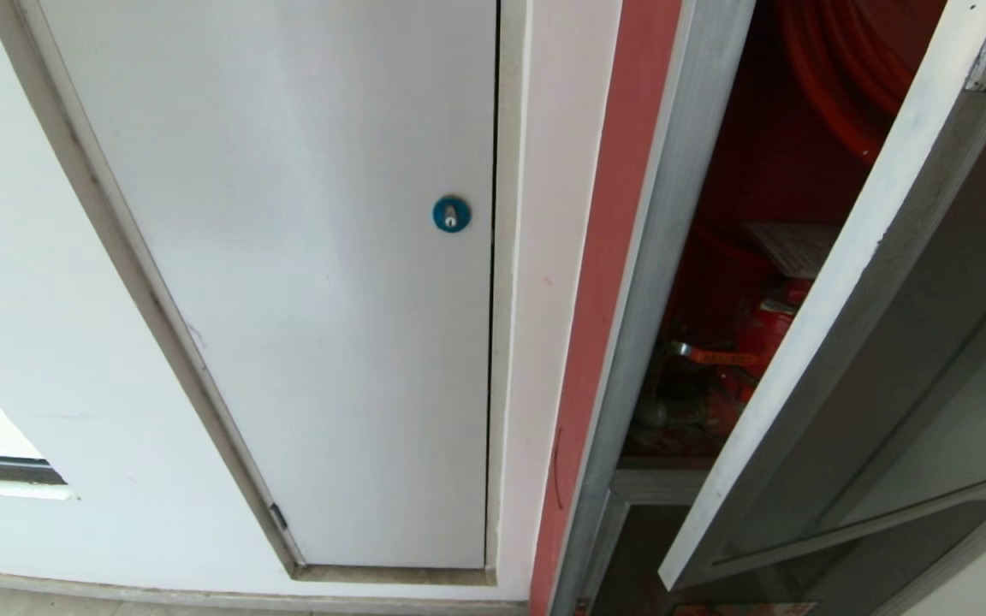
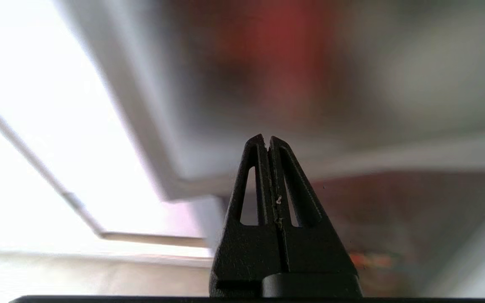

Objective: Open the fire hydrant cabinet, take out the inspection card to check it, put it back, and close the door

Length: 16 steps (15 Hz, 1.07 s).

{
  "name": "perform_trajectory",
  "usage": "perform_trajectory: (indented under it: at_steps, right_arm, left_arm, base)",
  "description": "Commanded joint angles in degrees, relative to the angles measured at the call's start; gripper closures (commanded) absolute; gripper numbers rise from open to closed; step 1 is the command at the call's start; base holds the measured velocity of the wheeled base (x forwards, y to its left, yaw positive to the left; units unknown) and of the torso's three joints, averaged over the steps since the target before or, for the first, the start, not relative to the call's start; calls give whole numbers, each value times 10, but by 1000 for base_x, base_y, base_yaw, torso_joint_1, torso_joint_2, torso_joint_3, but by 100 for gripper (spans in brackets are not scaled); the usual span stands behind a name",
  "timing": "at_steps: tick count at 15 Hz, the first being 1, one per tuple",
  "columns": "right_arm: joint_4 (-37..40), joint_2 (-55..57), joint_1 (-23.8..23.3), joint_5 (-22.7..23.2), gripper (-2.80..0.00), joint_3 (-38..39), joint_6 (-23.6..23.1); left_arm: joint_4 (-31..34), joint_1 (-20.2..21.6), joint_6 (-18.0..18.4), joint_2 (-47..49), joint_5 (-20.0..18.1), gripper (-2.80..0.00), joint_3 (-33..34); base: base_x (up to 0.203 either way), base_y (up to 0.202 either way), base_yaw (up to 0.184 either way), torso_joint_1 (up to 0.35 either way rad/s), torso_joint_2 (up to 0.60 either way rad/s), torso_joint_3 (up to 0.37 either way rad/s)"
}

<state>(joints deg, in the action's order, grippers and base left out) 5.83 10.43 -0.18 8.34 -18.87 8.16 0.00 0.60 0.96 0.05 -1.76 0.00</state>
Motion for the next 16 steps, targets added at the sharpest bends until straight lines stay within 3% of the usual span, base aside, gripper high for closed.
perform_trajectory:
  at_steps: [1,6,11,16]
  right_arm:
    - [5,87,0,99,0,-54,5]
    - [-2,200,0,246,0,-103,7]
    - [-81,312,0,276,0,-126,7]
    - [-97,358,8,358,0,-150,7]
  left_arm:
    - [0,0,0,0,0,0,0]
    - [0,0,0,0,0,0,0]
    - [0,0,0,0,0,0,0]
    - [0,0,0,0,0,0,0]
  base:
    - [0,0,0,0,0,0]
    - [0,0,0,0,0,0]
    - [0,0,0,0,0,0]
    - [0,0,0,0,0,0]
